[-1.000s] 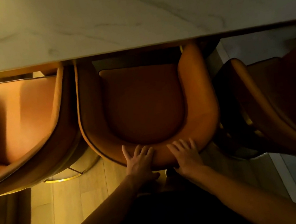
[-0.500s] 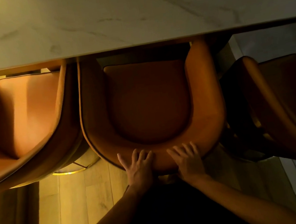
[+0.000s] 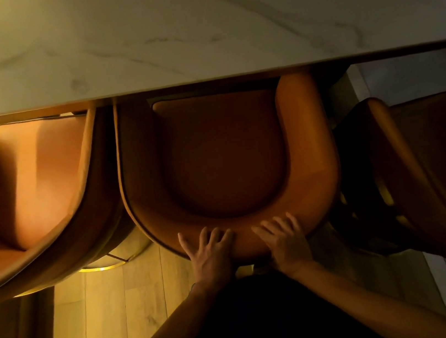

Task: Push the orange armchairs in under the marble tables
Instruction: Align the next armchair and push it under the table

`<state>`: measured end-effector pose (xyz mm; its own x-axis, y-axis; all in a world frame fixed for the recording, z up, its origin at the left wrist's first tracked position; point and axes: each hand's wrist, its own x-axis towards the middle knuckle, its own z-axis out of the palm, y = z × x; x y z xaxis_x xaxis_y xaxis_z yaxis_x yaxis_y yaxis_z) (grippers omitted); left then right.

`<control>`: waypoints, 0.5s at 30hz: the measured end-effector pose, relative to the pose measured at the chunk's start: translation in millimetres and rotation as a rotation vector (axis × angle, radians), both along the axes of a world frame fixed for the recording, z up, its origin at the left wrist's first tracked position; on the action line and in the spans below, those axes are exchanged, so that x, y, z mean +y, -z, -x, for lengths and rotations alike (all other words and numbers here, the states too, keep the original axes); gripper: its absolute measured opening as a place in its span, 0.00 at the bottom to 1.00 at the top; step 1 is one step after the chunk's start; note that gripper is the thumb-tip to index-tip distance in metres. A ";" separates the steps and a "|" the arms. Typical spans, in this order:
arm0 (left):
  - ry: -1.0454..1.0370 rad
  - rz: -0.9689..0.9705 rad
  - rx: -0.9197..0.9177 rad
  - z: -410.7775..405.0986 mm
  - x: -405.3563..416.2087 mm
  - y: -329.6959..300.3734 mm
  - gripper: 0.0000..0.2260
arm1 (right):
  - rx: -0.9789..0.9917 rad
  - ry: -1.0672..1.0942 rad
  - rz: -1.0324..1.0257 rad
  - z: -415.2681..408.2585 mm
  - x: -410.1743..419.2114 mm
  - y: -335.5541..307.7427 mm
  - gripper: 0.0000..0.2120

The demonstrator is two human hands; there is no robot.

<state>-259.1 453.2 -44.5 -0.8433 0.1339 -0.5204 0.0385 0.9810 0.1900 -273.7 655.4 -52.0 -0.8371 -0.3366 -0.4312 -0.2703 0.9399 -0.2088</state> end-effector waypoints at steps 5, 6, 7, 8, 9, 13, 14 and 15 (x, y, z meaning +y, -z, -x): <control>-0.016 -0.014 0.002 23.4 10.3 -1.0 0.32 | 0.014 0.014 -0.001 24.8 7.7 1.9 0.21; -0.019 -0.021 0.003 26.5 11.9 -1.3 0.32 | 0.000 0.018 0.004 28.4 9.6 2.0 0.21; -0.019 -0.025 0.000 29.3 13.1 -1.2 0.32 | -0.012 0.010 0.011 32.0 11.3 2.6 0.21; -0.016 -0.026 -0.003 31.3 13.7 -0.8 0.32 | -0.025 -0.007 0.019 34.6 12.8 3.0 0.21; -0.016 -0.025 -0.002 32.3 14.5 -0.3 0.31 | -0.041 -0.025 0.030 36.5 14.8 3.3 0.21; -0.016 -0.006 0.001 33.2 15.4 -0.4 0.29 | -0.040 -0.057 0.050 37.3 17.9 3.6 0.22; -0.016 0.003 0.004 33.2 16.0 -0.3 0.28 | -0.028 -0.064 0.051 36.9 18.0 3.5 0.22; -0.014 0.009 0.007 33.2 16.3 -0.2 0.28 | -0.018 -0.070 0.049 36.6 18.2 3.5 0.22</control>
